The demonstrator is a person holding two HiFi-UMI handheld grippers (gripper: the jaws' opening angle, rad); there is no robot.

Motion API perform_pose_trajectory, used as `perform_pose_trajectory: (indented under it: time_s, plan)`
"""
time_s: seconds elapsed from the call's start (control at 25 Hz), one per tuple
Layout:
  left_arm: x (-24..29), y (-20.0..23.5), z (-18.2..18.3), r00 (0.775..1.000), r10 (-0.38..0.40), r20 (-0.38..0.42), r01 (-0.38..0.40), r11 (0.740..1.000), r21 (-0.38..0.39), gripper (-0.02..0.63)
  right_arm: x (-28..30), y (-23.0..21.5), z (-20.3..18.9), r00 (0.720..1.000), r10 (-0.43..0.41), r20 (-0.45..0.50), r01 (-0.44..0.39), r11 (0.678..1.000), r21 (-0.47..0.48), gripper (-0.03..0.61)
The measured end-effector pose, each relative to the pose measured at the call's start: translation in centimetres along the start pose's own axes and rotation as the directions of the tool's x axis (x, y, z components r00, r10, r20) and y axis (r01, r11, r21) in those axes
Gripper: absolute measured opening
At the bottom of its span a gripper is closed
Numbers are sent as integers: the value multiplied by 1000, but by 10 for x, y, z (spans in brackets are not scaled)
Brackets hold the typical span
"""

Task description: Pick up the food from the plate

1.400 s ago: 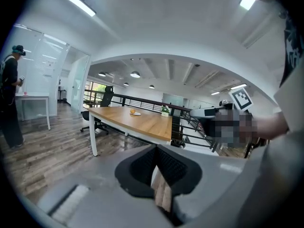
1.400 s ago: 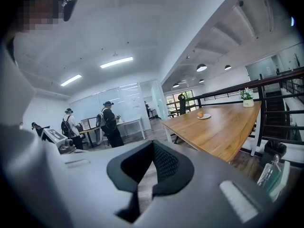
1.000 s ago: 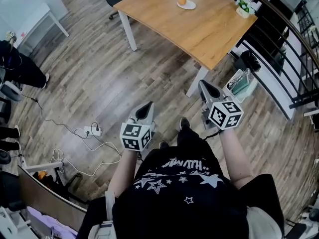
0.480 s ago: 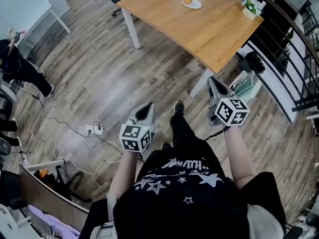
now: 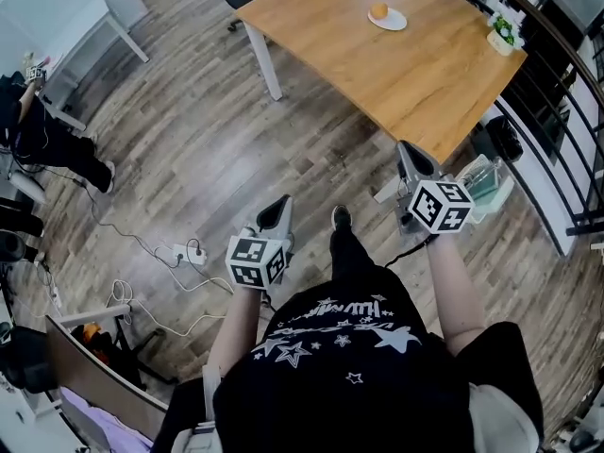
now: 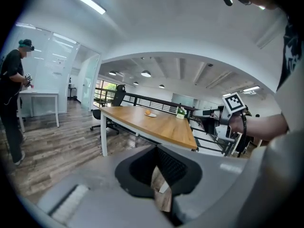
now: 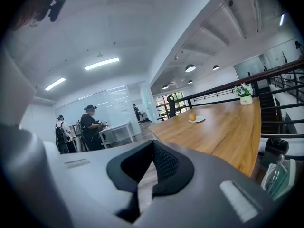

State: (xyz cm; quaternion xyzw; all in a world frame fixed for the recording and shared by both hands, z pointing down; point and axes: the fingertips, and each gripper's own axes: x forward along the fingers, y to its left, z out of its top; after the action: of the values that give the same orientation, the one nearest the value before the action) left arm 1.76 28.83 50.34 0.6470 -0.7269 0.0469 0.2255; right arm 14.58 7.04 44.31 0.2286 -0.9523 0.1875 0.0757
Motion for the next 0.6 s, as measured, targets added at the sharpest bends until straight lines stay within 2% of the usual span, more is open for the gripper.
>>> perform_pose_trajectory:
  time_s: [0.2, 0.44, 0.6]
  plan:
    - [44, 30, 33, 1000, 20, 10, -20, 1000, 3, 2, 57, -23, 34, 1000, 13, 5, -13, 999, -36, 0]
    - [95, 53, 78, 999, 32, 29, -32, 999, -2, 2, 113, -59, 84, 999, 8, 42, -8, 1000, -15, 0]
    - [127, 60, 98, 999, 26, 28, -26, 1000, -7, 2, 137, -86, 97, 999, -3, 37, 3, 1000, -3, 0]
